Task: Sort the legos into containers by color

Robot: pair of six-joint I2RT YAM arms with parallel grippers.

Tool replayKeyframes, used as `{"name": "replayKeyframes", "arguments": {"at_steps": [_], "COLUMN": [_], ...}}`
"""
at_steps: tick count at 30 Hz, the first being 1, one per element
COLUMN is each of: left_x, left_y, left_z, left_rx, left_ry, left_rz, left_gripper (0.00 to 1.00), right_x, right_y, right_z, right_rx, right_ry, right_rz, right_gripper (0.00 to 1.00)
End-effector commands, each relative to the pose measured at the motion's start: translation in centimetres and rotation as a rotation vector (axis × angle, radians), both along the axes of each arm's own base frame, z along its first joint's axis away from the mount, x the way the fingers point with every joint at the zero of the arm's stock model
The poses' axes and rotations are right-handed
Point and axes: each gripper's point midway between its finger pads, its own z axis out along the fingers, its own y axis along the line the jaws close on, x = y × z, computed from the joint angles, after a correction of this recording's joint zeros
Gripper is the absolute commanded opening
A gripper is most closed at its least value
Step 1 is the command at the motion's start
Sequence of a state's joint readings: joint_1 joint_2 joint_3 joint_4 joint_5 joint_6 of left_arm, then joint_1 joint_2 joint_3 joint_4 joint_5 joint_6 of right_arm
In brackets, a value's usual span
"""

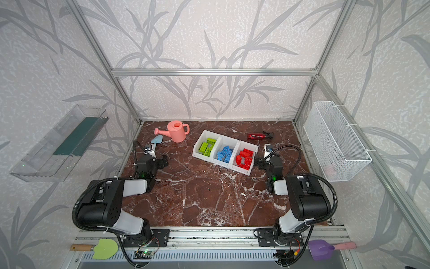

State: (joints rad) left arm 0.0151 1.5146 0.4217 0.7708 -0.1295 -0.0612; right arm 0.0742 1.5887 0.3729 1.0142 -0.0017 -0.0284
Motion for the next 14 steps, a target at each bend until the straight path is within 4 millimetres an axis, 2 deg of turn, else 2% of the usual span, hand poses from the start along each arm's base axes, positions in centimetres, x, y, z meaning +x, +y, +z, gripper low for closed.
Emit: {"name": "replayKeyframes", "arguments": {"at_steps": [1,14], "left_x": [-0.01,0.0], "left_y": [0.01,0.02], "left_z": [-0.08,-0.08], "left_rx": [0.013,0.012], "left_ry": [0.004,0.004], "left_rz": [-0.001,-0.001], "left_gripper": [0.99,0.99], "right_x": [-0.28,-0.16], "right_y": [0.15,0.55], "right_z": [-0.61,-0.74], "right_rx": [-0.021,-0.048], "right_ry": [0.033,0.04], "right_rz": [0.015,0.014], "right_gripper": [0.99,0.99]}}
